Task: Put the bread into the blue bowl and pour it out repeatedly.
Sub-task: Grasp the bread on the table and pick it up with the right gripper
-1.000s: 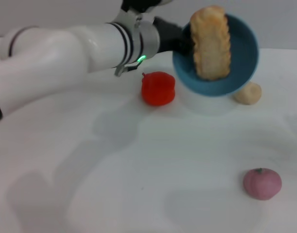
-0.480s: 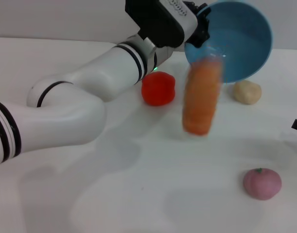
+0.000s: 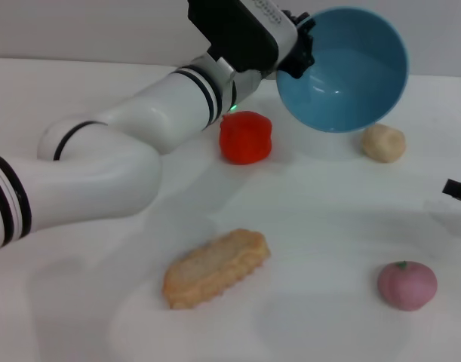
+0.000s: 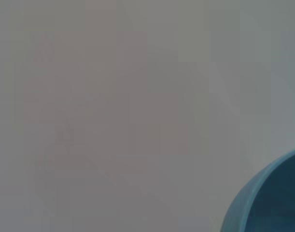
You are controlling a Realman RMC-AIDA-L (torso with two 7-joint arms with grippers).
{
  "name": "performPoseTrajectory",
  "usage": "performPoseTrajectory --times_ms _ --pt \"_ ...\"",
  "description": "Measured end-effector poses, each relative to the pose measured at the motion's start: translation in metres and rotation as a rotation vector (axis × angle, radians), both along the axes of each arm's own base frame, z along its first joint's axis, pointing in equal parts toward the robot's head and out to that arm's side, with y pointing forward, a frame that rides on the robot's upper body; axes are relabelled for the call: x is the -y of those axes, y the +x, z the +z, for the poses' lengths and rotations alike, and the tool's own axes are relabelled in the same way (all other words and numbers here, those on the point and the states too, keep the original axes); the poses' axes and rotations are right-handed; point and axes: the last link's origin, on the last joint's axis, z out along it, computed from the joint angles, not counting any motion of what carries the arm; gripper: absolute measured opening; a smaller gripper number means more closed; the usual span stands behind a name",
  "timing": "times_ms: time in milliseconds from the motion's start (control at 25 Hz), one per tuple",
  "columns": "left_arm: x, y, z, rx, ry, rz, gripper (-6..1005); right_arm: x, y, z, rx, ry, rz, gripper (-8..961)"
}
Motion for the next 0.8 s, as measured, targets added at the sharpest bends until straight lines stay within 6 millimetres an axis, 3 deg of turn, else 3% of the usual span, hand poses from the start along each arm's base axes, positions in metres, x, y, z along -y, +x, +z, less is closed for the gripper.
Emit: performPoseTrajectory --times_ms 200,440,720,760,800 --pt "-0.011 -0.007 0.008 0.022 -0.078 0.159 -2 -0.011 -0.021 -0.006 0.026 -0.049 0.102 358" --pt "-0.021 -0.015 0.024 0.050 -0.211 0.349 -1 -0.025 -0.054 -0.022 0.228 -0.227 0.331 358" --pt "-0.030 -0.030 0.051 0.194 -0.280 0.573 -1 -0.039 -0.116 -0.043 0.400 -0.431 0.644 358" --pt "-0.033 -0.039 0.060 0.230 -0.285 0.642 -1 -0.040 -0.134 -0.049 0.431 -0.480 0.731 358" --pt "-0.033 -0.039 0.060 0.230 -0.285 0.642 -1 -0.040 -0.134 -0.049 0.431 -0.480 0.731 358"
